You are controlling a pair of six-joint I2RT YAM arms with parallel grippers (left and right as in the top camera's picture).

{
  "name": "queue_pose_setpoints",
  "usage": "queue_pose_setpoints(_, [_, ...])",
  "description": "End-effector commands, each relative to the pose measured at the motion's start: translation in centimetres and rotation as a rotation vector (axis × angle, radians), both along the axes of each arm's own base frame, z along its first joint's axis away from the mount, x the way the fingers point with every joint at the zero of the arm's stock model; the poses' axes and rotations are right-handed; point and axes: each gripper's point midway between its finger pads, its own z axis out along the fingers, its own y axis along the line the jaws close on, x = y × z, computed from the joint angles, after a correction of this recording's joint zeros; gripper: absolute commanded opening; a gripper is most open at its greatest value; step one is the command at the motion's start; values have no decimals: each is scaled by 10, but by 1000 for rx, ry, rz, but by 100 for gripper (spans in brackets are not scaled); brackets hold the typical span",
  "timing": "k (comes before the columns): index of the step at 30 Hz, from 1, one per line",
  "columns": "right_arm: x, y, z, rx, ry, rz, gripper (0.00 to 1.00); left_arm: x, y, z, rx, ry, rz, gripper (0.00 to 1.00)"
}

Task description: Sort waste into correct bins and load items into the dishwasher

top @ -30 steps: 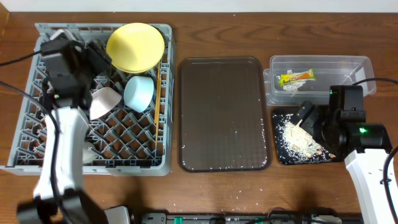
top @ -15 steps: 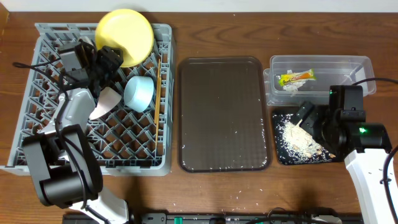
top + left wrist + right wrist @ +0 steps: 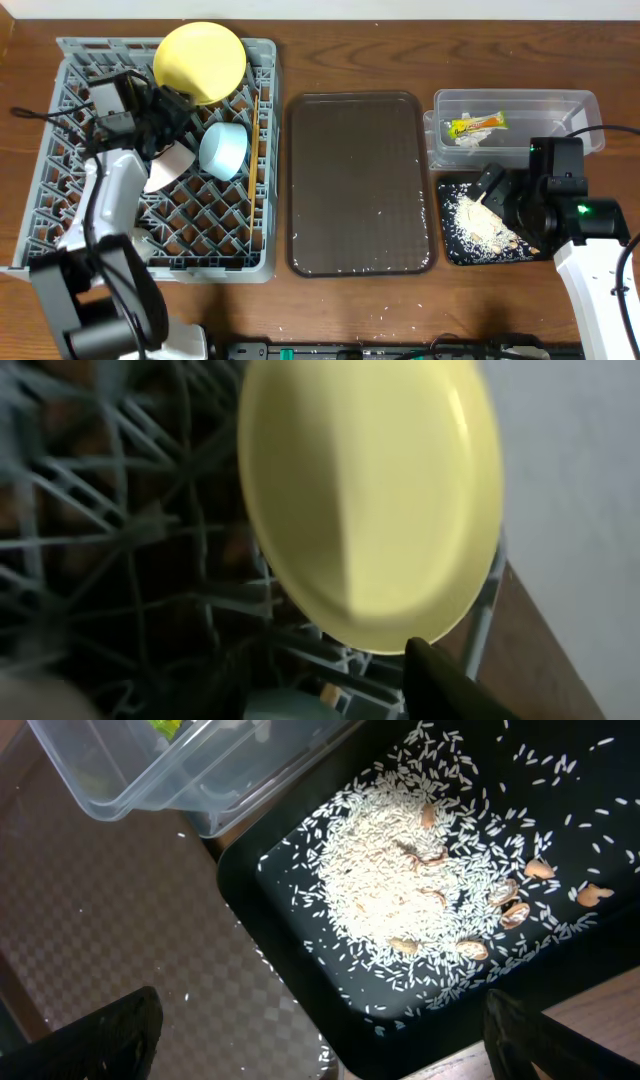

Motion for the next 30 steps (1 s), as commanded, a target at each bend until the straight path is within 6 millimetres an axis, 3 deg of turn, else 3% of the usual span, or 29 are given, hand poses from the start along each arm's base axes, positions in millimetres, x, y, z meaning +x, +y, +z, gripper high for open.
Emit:
queue_pose_setpoints(1, [0, -3, 1, -6, -2, -17, 99, -3, 24, 9, 104, -2, 98, 53])
queue_pose_setpoints(7, [0, -3, 1, -6, -2, -18, 99, 6, 30, -42, 101, 82, 108, 54])
queue_pose_setpoints(9, [0, -3, 1, -6, -2, -17, 99, 15, 30, -48, 101, 62, 96, 54])
queue_pose_setpoints(19, [0, -3, 1, -6, -2, -17, 99, 28, 23, -44, 125, -1, 44, 47])
queue_pose_setpoints(21, [0, -3, 1, -6, -2, -17, 99, 31, 17, -45, 127, -9, 32, 37])
queue_pose_setpoints(23, [0, -3, 1, -6, -2, -17, 99, 32, 17, -45, 158, -10, 21, 12])
queue_pose_setpoints(24, [0, -3, 1, -6, -2, -17, 99, 32, 17, -45, 170, -12, 11, 8])
queue_pose_setpoints(30, [0, -3, 1, -6, -2, -17, 99, 28, 14, -34, 248, -28, -70, 8])
